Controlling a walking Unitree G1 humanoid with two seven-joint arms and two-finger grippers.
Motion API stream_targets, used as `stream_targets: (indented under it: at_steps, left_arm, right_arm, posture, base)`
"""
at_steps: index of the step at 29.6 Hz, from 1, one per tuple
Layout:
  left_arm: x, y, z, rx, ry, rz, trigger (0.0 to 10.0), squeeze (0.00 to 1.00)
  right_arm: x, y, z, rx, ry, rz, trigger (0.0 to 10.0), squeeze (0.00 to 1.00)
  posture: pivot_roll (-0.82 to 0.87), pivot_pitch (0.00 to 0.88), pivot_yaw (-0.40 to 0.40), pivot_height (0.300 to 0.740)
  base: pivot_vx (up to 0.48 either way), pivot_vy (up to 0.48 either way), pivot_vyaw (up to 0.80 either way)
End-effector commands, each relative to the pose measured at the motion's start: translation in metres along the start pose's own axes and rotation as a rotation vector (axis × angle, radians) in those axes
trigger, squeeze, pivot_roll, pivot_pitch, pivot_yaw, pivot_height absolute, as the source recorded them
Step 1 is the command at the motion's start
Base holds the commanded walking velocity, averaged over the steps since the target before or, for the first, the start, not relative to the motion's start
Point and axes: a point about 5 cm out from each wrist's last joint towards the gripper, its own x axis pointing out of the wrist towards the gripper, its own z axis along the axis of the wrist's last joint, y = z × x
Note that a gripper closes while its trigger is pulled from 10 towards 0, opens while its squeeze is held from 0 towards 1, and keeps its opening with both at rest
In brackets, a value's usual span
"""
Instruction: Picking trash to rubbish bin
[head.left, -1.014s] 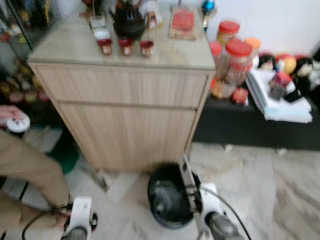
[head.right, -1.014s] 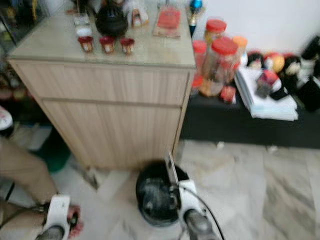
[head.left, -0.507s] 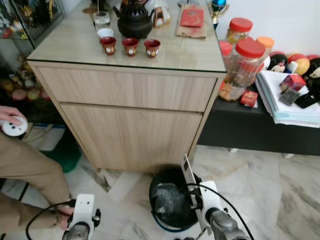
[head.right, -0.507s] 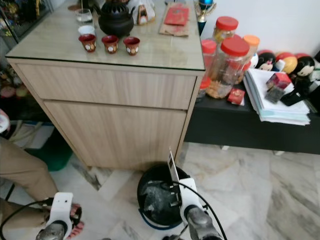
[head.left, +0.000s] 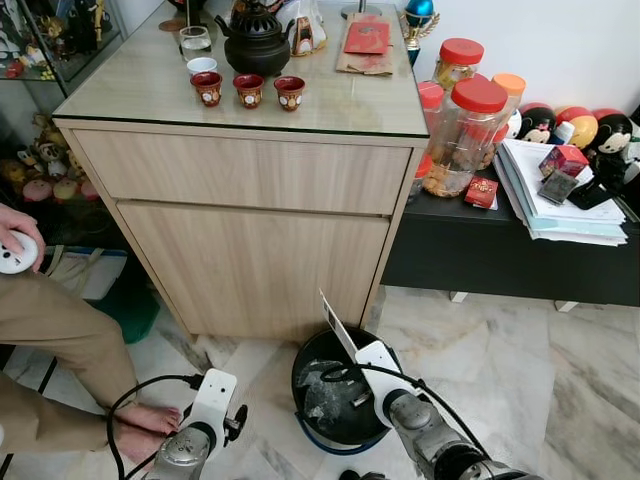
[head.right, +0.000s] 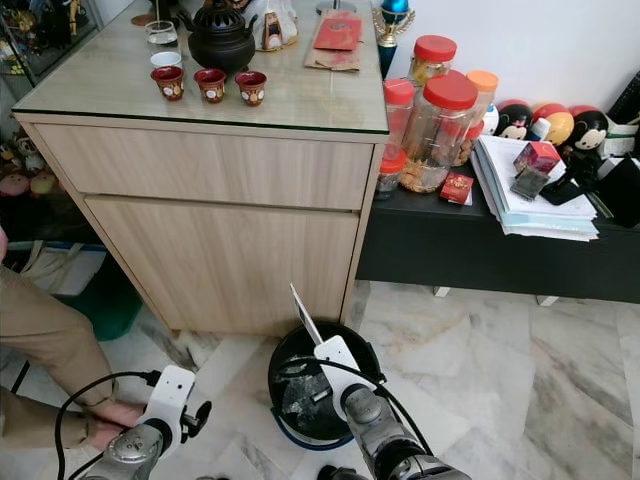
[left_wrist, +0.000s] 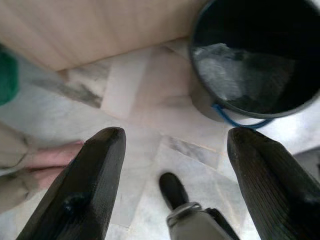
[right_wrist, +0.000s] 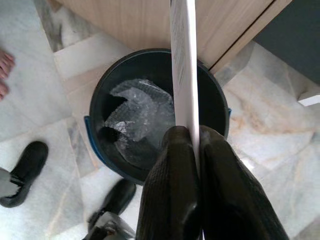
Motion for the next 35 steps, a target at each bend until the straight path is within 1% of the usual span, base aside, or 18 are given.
stream_targets:
  at_steps: [1,5,7,11,13,17,21,23,25,28,35]
  left_arm:
    - [0.001,-0.003,0.008,0.051,-0.045,-0.057,10.0,0.0]
    - [0.003,-0.01,0.019,0.114,-0.101,-0.126,10.0,0.0]
    - [0.006,-0.015,0.033,0.129,-0.156,-0.169,10.0,0.0]
    - [0.008,-0.022,0.045,0.147,-0.198,-0.219,10.0,0.0]
    - [0.009,-0.023,0.048,0.145,-0.207,-0.229,10.0,0.0]
    - [0.009,-0.028,0.053,0.127,-0.228,-0.254,10.0,0.0]
    - [0.009,-0.029,0.052,0.114,-0.229,-0.265,10.0,0.0]
    - [0.009,-0.029,0.052,0.112,-0.229,-0.266,10.0,0.0]
    - [0.009,-0.029,0.051,0.109,-0.227,-0.267,10.0,0.0]
    - [0.008,-0.029,0.05,0.108,-0.224,-0.268,10.0,0.0]
    - [0.008,-0.029,0.048,0.108,-0.219,-0.271,10.0,0.0]
  right_arm:
    - [0.001,0.0,0.002,-0.014,0.013,-0.013,10.0,0.0]
    - [0.001,0.003,0.006,-0.039,0.003,0.001,10.0,0.0]
    - [0.002,0.004,0.01,-0.073,-0.002,0.002,10.0,0.0]
    - [0.002,0.001,0.015,-0.124,-0.013,-0.013,10.0,0.0]
    - [0.003,0.001,0.016,-0.146,-0.02,-0.013,10.0,0.0]
    - [0.003,-0.004,0.022,-0.29,-0.039,-0.045,10.0,0.0]
    - [0.003,-0.011,0.029,-0.398,-0.062,-0.088,10.0,0.0]
    - [0.003,-0.012,0.029,-0.41,-0.063,-0.097,10.0,0.0]
    - [0.003,-0.017,0.029,-0.443,-0.054,-0.125,10.0,0.0]
    - [0.003,-0.018,0.027,-0.428,-0.049,-0.132,10.0,0.0]
    - [0.003,-0.019,0.027,-0.44,-0.048,-0.14,10.0,0.0]
  posture:
    - [0.15,0.165,-0.062,0.74]
    - [0.16,0.166,-0.065,0.74]
    - [0.16,0.165,-0.066,0.74]
    - [0.16,0.164,-0.067,0.74]
    - [0.16,0.164,-0.067,0.74]
    - [0.16,0.163,-0.067,0.74]
    - [0.17,0.163,-0.069,0.74]
    - [0.17,0.162,-0.069,0.74]
    - [0.17,0.161,-0.069,0.74]
    - [0.17,0.155,-0.067,0.74]
    - [0.17,0.15,-0.067,0.74]
  base:
    - [0.0,0.0,0.0]
    - [0.0,0.0,0.0]
    - [0.0,0.0,0.0]
    - [0.0,0.0,0.0]
    - [0.0,0.0,0.0]
    - [0.0,0.0,0.0]
    - [0.0,0.0,0.0]
    - [0.0,0.0,0.0]
    - [0.0,0.0,0.0]
    - [0.0,0.0,0.0]
    - [0.0,0.0,0.0]
